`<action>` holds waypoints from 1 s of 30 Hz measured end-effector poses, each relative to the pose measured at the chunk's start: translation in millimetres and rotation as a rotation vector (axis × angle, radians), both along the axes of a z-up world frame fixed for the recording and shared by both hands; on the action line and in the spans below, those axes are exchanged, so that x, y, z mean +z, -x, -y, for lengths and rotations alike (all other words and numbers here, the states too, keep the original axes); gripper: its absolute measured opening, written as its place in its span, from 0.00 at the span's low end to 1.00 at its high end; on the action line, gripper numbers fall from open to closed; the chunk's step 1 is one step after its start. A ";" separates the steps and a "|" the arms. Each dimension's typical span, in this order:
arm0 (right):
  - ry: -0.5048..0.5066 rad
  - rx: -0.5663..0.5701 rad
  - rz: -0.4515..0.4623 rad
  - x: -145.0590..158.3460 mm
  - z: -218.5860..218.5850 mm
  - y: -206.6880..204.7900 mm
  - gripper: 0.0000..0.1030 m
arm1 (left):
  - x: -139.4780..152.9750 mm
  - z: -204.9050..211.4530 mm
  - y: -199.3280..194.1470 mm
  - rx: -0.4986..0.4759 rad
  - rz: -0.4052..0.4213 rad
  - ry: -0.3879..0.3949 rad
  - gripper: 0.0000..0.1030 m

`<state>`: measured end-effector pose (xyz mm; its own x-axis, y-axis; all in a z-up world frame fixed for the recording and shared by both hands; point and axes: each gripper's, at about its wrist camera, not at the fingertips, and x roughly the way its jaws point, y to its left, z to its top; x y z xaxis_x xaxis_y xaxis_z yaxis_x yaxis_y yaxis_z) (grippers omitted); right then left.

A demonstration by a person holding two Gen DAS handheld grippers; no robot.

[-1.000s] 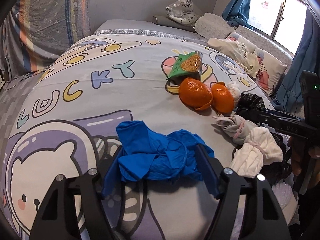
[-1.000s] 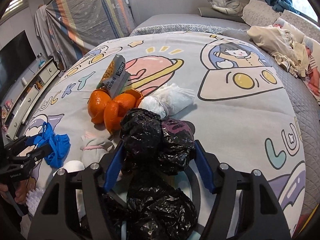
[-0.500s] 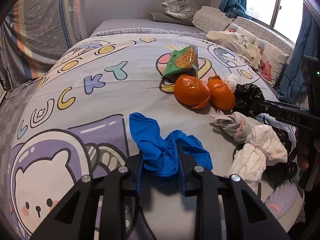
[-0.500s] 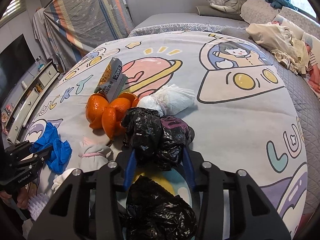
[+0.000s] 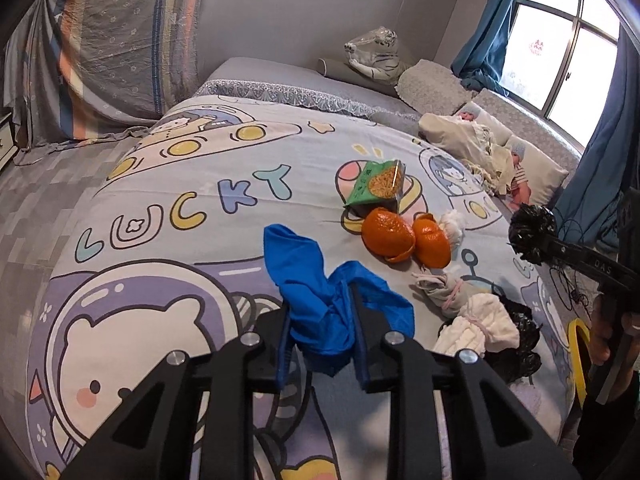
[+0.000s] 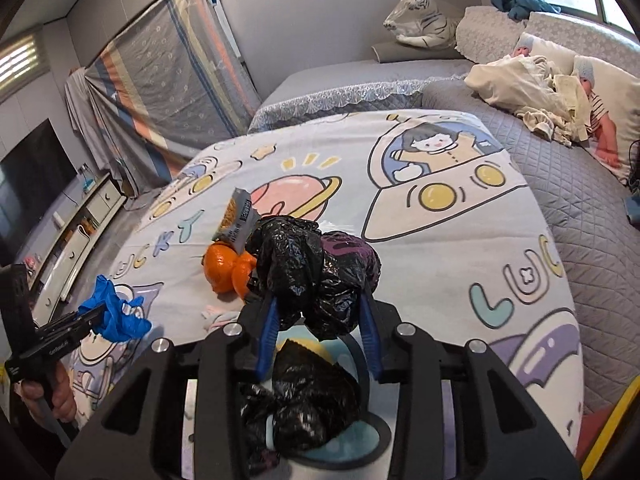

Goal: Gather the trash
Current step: 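Carry the blue glove and black bags in both tools over the yellow bin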

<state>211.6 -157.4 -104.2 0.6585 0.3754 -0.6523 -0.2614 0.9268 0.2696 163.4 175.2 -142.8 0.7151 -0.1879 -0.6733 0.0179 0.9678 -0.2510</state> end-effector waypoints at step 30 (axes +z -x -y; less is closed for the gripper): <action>-0.060 -0.126 0.166 64.9 107.1 90.9 0.33 | 78.4 54.0 20.9 -0.045 0.152 -0.003 0.22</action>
<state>120.7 -264.5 -39.4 0.7990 0.3180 -0.5104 -0.1896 0.9387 0.2880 142.5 121.2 -64.4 0.7998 -0.2202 -0.5584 0.0985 0.9658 -0.2397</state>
